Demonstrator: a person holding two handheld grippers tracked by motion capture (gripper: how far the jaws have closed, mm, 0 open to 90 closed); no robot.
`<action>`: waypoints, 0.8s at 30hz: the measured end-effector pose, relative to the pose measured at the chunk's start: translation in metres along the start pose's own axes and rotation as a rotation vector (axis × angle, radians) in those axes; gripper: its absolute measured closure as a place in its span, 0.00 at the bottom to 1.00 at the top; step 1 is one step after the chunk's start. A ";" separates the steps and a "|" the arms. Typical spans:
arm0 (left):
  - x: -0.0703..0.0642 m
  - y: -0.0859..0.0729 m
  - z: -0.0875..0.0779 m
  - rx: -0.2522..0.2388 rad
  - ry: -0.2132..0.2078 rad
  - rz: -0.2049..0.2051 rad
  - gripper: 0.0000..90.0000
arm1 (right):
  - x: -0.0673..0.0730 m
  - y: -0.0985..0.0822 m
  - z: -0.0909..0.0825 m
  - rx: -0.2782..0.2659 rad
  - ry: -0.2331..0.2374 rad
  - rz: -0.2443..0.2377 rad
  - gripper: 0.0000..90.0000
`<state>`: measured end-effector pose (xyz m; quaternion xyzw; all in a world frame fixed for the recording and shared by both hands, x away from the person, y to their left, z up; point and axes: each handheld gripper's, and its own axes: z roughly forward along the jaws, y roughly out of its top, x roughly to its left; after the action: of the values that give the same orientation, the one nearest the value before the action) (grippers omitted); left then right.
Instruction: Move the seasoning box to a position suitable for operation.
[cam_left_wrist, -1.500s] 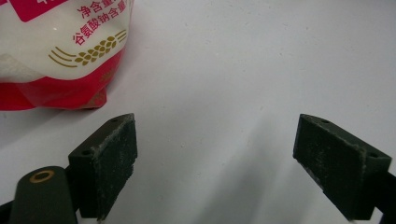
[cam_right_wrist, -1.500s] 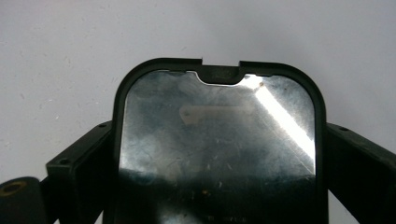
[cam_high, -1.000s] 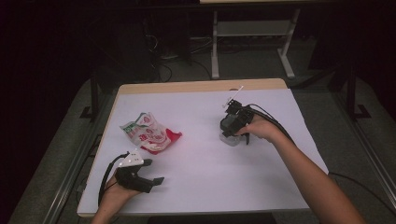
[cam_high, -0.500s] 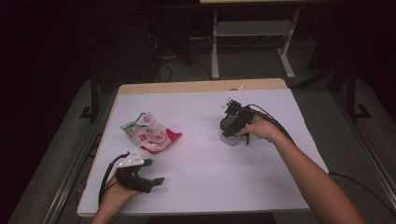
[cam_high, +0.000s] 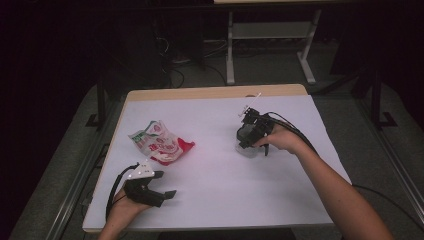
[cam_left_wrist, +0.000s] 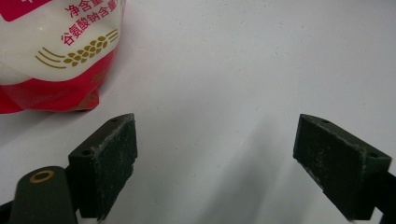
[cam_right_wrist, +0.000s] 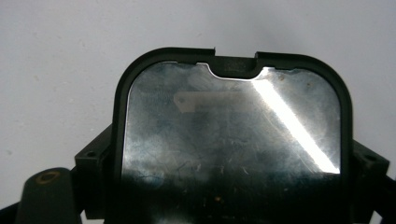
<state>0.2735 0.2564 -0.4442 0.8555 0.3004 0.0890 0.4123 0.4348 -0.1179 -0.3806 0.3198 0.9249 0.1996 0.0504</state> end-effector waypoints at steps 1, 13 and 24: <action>0.000 0.000 0.000 -0.001 0.000 -0.001 0.15 | 0.001 -0.001 -0.002 -0.007 0.003 -0.004 0.17; -0.001 0.000 0.001 -0.003 -0.002 0.004 0.15 | 0.016 -0.017 -0.020 -0.054 0.028 -0.027 0.17; -0.002 0.000 0.002 -0.006 0.000 0.005 0.15 | 0.036 -0.033 -0.030 -0.086 0.055 -0.068 0.17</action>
<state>0.2727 0.2544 -0.4449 0.8549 0.2980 0.0909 0.4149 0.3803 -0.1295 -0.3657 0.2800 0.9269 0.2458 0.0456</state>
